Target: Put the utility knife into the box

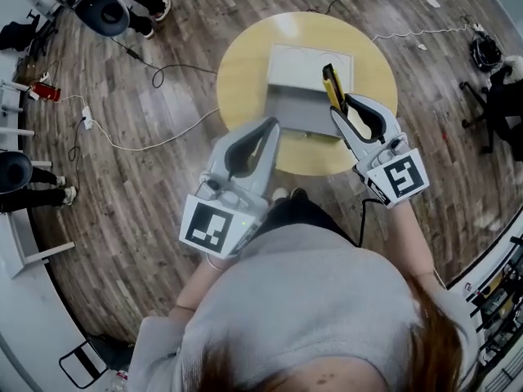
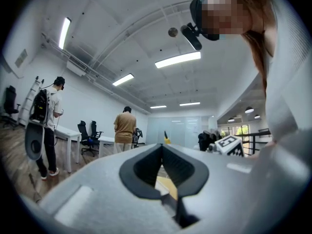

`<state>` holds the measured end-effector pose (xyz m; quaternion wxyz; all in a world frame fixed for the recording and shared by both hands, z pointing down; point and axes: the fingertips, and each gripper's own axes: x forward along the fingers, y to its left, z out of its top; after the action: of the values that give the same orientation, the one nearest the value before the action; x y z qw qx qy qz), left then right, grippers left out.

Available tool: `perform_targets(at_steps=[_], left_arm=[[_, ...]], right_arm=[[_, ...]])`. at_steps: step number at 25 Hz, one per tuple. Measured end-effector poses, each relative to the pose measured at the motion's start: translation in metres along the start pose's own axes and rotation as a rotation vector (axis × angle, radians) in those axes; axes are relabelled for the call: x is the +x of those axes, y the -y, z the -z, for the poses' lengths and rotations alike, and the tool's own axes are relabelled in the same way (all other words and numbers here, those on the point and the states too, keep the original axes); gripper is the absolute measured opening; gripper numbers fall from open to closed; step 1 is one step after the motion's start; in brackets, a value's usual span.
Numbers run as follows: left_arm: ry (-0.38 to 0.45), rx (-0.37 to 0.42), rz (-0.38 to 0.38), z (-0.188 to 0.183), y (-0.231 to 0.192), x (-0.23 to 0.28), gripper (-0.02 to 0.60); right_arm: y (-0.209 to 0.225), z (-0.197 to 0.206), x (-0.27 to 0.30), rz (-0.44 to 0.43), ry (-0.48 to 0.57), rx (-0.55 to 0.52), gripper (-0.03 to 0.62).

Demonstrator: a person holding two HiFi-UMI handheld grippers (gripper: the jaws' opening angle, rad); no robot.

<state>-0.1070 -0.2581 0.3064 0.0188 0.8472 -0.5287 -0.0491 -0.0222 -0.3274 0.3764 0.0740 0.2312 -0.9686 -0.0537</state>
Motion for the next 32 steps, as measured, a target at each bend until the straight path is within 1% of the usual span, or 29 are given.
perform_targets(at_steps=[3, 7, 13, 17, 20, 23, 28, 32], left_arm=[[-0.014, -0.013, -0.017, 0.005, -0.002, -0.006, -0.003], [-0.042, -0.032, -0.026, 0.014, -0.007, -0.006, -0.003], [-0.052, -0.035, -0.038, 0.016, -0.007, -0.005, -0.003], [-0.067, -0.02, -0.046, 0.02, -0.01, -0.008, -0.003], [-0.075, -0.023, -0.056, 0.02, -0.011, -0.007, -0.003], [-0.072, -0.019, -0.068, 0.017, -0.014, -0.008, -0.003], [-0.072, -0.003, -0.087, 0.018, -0.018, -0.012, -0.003], [-0.08, -0.011, -0.095, 0.019, -0.02, -0.012, -0.003]], right_arm=[[0.0, 0.034, 0.02, -0.037, -0.09, -0.031, 0.118], [-0.003, 0.078, 0.043, -0.114, -0.219, -0.057, 0.118], [-0.006, 0.135, 0.066, -0.229, -0.391, -0.12, 0.118], [-0.01, 0.173, 0.081, -0.302, -0.522, -0.182, 0.118], [-0.009, 0.201, 0.085, -0.341, -0.631, -0.209, 0.118], [-0.009, 0.221, 0.086, -0.379, -0.712, -0.221, 0.118], [-0.017, 0.241, 0.086, -0.444, -0.789, -0.258, 0.118], [-0.02, 0.254, 0.088, -0.464, -0.863, -0.277, 0.118]])
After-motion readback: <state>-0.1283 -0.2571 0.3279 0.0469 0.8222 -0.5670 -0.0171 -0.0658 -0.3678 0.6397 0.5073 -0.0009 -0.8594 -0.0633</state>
